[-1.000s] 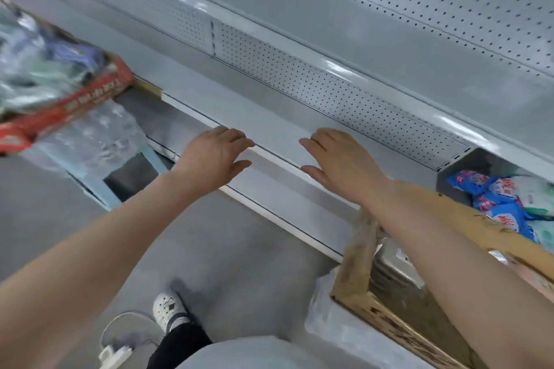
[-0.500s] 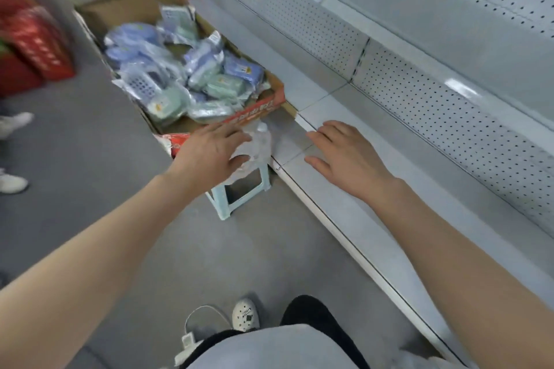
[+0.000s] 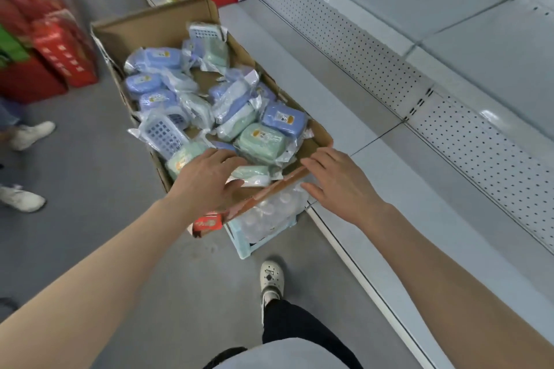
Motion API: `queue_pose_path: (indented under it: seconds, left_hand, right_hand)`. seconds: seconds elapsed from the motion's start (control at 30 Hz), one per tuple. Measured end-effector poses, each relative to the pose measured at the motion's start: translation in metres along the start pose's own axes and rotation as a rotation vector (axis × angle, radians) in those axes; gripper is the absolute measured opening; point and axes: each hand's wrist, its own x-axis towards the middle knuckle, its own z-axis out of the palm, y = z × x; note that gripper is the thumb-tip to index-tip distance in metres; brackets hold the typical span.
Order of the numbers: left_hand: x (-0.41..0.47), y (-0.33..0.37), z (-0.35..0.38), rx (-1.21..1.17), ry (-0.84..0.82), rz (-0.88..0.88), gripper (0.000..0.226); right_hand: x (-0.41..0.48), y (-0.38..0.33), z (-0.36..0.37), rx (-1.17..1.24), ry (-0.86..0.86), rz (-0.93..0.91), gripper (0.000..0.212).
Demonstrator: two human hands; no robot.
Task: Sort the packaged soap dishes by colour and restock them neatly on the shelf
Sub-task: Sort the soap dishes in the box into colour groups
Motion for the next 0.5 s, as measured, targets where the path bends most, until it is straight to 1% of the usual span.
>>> queue_pose_path:
  seconds: [0.17, 0.27, 0.5]
  left_hand:
    - [0.056, -0.054, 0.01, -0.005, -0.068, -0.029, 0.042]
    - [0.078, -0.086, 0.018, -0.008, -0.084, -0.046, 0.042]
    - [0.115, -0.187, 0.038, -0.025, -0.13, 0.057, 0.041]
  right_hand:
    - [0.083, 0.017, 0.027, 0.037, -0.057, -0.023, 0.046]
    - [0.126, 0.017, 0.044, 0.062, -0.091, 0.0, 0.05]
    - [0.207, -0.019, 0.084, 0.074, -0.058, 0.033, 0.052]
